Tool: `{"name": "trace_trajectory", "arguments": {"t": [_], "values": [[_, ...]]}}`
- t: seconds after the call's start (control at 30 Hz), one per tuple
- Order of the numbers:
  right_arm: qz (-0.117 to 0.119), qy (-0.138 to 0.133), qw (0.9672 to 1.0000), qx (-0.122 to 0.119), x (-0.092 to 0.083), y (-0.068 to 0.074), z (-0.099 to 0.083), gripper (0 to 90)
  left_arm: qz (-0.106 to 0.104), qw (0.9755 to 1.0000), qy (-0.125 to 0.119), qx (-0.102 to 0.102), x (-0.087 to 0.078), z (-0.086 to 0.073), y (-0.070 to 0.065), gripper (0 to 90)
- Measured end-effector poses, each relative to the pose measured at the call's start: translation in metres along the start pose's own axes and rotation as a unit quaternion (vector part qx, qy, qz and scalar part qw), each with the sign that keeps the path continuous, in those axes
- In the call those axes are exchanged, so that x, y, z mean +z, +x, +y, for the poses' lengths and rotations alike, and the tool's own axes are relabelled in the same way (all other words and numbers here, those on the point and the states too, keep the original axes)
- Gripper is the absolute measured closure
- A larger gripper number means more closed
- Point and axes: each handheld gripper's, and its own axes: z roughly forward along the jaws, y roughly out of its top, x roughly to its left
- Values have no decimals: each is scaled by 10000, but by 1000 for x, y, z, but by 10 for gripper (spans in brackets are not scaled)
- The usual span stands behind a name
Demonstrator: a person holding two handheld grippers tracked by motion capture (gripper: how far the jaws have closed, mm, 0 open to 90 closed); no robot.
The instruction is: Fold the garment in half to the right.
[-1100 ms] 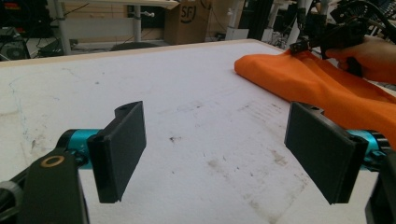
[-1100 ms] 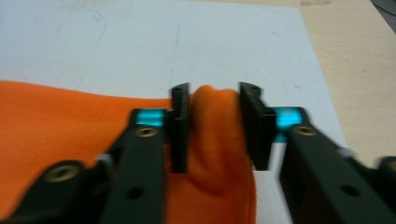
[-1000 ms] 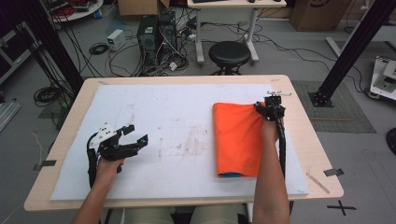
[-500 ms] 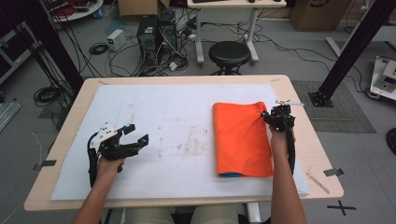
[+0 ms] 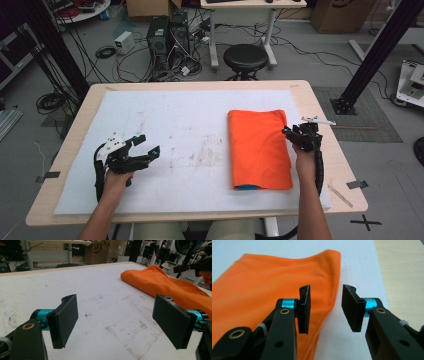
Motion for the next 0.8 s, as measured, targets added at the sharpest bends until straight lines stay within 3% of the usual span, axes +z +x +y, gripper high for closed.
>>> {"name": "trace_trajectory", "arguments": {"t": [0.27,0.37,0.43,0.47,0.57,0.67,0.73,0.8], "values": [[109,185,9989,-423,-30,19,-31,611,147,9996,-30,224,-13,-3,-2,208],[182,365,9984,-388,-38,22,-43,701,138,9997,-28,175,-16,-4,-2,207],[236,712,9963,-417,-36,26,-47,735,112,9998,-23,170,-16,-5,-4,207],[181,805,9954,-487,-35,27,-49,810,95,9998,-9,182,-16,-5,-5,208],[79,667,9963,-539,-39,26,-51,881,51,9998,-3,202,-16,-5,-8,208],[-207,497,9969,-567,-47,23,-48,882,27,9998,4,220,-15,-5,-8,208],[-193,629,9965,-508,-45,19,-50,856,27,9998,9,208,-15,-5,-8,207],[-207,659,9966,-450,-43,17,-54,705,31,9998,16,196,-15,-5,-9,208]]}}
